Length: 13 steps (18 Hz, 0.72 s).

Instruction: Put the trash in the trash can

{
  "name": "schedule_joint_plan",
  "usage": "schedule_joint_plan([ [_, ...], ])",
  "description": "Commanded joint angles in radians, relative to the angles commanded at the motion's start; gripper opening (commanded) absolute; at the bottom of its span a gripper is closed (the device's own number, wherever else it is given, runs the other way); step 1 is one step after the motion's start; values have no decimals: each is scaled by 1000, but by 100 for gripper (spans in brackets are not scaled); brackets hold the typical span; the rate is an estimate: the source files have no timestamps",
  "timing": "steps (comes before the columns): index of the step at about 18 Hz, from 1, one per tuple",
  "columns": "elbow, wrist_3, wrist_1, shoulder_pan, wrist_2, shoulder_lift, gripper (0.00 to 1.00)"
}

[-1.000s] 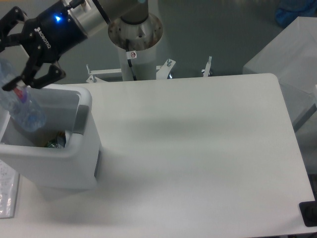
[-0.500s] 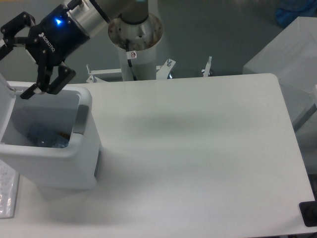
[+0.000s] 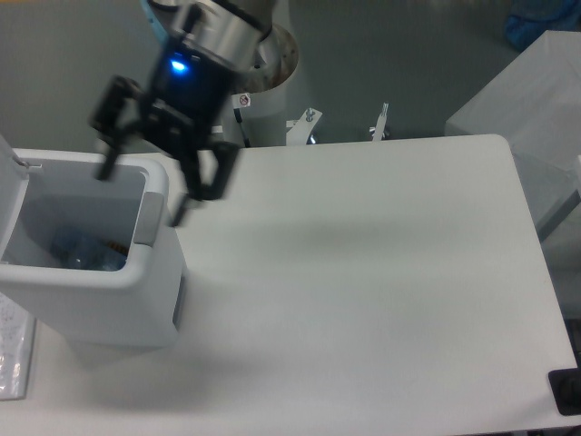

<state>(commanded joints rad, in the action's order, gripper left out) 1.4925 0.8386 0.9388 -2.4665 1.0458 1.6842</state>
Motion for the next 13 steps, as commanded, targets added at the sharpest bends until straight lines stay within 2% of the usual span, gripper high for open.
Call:
schedule_joint_plan([
  [4, 14, 291, 31, -67, 85, 29, 100],
  [7, 25, 443, 112, -130, 111, 41, 100],
  [10, 5, 504, 184, -180, 212, 83, 100],
  [13, -41, 508, 274, -169, 380, 127, 100],
])
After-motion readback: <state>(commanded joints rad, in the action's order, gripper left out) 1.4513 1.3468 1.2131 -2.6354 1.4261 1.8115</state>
